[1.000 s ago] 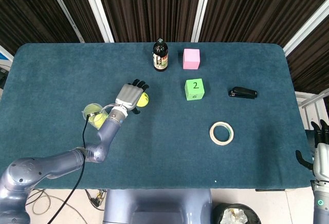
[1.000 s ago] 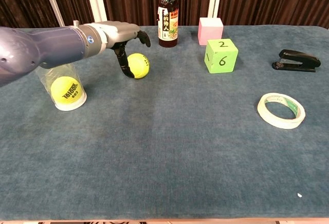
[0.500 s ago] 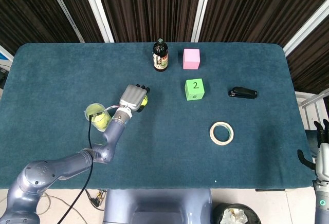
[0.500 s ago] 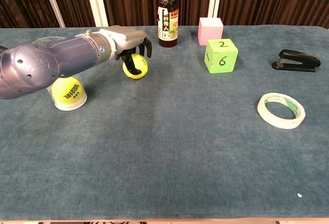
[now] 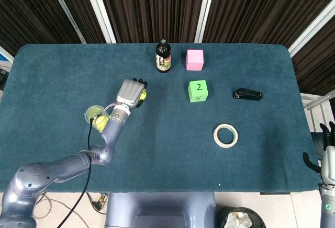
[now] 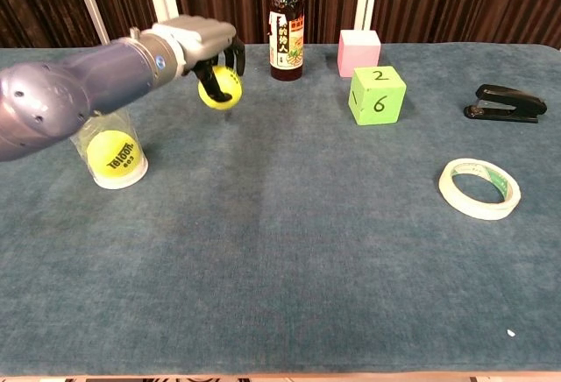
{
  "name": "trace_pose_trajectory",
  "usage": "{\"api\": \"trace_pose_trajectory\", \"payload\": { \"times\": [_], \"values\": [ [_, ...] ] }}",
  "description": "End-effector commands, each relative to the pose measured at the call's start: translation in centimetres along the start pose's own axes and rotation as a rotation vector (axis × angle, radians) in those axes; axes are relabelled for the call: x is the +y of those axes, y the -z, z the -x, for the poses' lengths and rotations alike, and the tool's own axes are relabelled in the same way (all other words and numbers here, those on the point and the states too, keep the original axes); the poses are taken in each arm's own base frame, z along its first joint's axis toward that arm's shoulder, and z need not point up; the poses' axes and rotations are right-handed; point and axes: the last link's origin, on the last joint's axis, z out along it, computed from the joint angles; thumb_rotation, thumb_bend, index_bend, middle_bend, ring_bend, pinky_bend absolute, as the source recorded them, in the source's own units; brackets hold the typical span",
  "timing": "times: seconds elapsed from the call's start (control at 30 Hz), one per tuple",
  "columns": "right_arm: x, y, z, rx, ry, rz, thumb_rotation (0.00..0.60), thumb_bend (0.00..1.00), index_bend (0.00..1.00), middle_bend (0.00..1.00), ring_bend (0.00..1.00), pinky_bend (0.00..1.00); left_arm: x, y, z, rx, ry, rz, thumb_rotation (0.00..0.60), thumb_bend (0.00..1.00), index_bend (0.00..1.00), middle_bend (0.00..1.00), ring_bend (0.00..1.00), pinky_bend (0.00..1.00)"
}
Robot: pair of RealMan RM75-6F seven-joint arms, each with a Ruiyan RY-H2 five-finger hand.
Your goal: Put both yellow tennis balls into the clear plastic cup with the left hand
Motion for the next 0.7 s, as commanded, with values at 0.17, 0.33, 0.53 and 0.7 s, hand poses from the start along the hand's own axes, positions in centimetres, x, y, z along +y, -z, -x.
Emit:
{"api": "trace_pose_trajectory", "payload": {
  "times": [0.17,0.33,0.53,0.7],
  "values": [
    [-0.2,0.1,0.2,-0.005,0.000,0.000,0.600,0.35,0.11,0.03,0.06,0.01,-1.6,2.2,-6.2,0.141,0.037,0.035,0.600,0.42,0.37,0.48,0.39,0.69],
    [-0.4,0.2,0.3,-0.008,0.003,-0.004,0.600,0.35,0.11,0.03,0.06,0.01,-2.4,4.2,-10.3,0.213,0.046,0.061,0.600,0.42,0.37,0.48,0.39,0.69],
    [-0.5,0.1,0.5,-0.007,0.004,-0.001,0.600,0.35,0.11,0.03,0.06,0.01,-3.1,6.8,-14.5,0.286,0.082,0.087,0.600,0.42,0.37,0.48,0.39,0.69],
    [-0.5,0.1,0.5,-0.006,0.004,-0.003,0.600,0.35,0.11,0.03,0.06,0.01,-4.0,10.3,-16.2,0.321,0.095,0.113,0.600,0.42,0.37,0.49,0.39,0.69]
  ]
}}
